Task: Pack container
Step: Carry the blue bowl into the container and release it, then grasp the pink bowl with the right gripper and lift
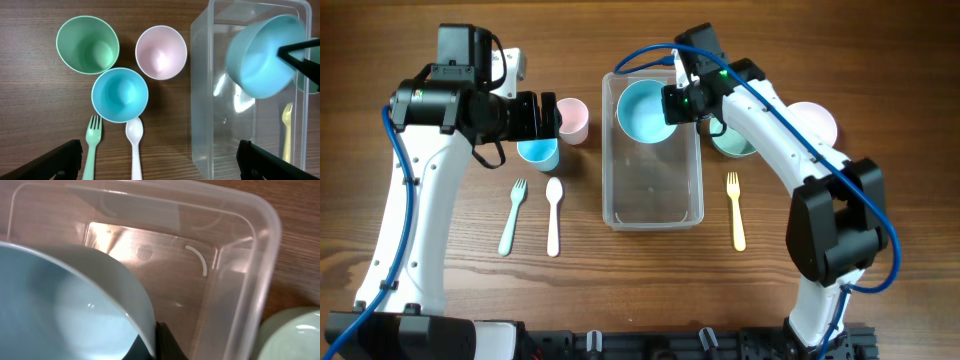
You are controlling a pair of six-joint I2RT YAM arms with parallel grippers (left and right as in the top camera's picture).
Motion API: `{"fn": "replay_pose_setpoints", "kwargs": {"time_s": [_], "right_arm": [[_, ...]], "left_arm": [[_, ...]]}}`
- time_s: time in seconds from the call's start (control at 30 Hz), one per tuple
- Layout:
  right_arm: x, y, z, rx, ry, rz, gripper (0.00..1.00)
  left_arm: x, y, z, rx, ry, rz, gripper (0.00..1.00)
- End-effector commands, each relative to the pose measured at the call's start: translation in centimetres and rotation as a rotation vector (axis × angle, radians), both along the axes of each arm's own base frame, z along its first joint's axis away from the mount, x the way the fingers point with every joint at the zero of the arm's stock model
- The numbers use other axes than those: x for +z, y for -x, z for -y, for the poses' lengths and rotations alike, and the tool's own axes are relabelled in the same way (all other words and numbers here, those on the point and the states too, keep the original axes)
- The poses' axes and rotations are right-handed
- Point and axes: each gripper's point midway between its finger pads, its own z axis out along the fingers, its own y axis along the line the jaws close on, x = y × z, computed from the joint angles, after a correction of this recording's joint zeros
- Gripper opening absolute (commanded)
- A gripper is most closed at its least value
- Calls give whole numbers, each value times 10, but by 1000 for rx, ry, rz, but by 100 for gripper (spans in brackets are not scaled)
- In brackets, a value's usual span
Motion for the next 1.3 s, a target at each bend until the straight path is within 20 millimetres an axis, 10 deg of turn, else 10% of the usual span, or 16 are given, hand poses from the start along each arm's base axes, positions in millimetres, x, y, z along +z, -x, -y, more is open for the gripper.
{"fn": "replay_pose_setpoints", "kwargs": {"time_s": [0.0,0.17,0.3,0.43,0.53,0.6,0.8,1.07,1.27], "right_arm": [[-8,-8,-11,5,-28,-1,20],[9,-20,-17,50,-41,87,26],[102,-20,-13,68,-98,273,33],[177,24,79,-216,-8,303,49],[142,49,141,-385,63,106,51],[78,55,190,-527,108,-48,51],[3,67,266,-698,76,-250,49],[-69,80,291,-761,132,-441,48],[-74,73,292,-773,126,-424,28]], "left_arm": [[5,-2,2,-22,-6,17,100],[5,-2,2,-22,-6,17,100],[5,-2,2,-22,-6,17,100],[5,-2,2,-22,-6,17,100],[5,-2,2,-22,-6,18,100],[5,-2,2,-22,-6,18,100],[5,-2,2,-22,-6,17,100],[5,-2,2,-22,-6,18,100],[5,-2,2,-22,-6,18,100]]}}
